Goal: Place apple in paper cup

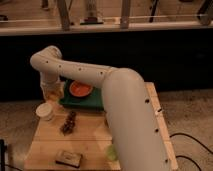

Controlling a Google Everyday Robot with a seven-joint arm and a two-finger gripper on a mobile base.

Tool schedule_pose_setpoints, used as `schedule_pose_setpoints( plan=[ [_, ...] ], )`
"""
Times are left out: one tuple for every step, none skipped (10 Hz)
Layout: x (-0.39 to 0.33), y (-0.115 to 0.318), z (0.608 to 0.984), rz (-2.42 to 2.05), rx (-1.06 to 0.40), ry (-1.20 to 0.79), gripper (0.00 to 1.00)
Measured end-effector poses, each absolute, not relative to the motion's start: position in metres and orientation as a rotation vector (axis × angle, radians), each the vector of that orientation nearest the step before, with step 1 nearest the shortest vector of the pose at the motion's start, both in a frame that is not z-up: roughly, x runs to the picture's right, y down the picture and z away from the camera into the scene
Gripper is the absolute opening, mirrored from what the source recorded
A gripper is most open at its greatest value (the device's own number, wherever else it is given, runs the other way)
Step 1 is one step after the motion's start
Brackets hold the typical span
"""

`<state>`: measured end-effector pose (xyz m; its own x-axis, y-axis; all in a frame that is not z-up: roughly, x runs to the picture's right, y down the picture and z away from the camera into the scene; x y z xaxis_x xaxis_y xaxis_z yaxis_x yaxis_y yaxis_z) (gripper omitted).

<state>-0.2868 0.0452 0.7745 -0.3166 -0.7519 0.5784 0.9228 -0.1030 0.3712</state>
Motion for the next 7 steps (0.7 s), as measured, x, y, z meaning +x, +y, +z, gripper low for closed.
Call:
schedule_pose_setpoints(
  plan=[
    [-0.291,0.047,0.775,-1.728,-0.282,-0.836,0.02],
    [-0.295,0.049,0.775,-1.741,-0.277,-0.850,0.02],
    [-0.299,0.051,0.775,-1.754,-0.276,-0.862,0.02],
    [-0.302,0.053,0.775,-1.766,-0.281,-0.873,0.02],
    [-0.309,0.055,0.775,-1.784,-0.282,-0.889,0.02],
    [-0.311,0.057,0.775,-1.792,-0.290,-0.896,0.02],
    [-0.316,0.059,0.775,-1.808,-0.302,-0.905,0.02]
  ],
)
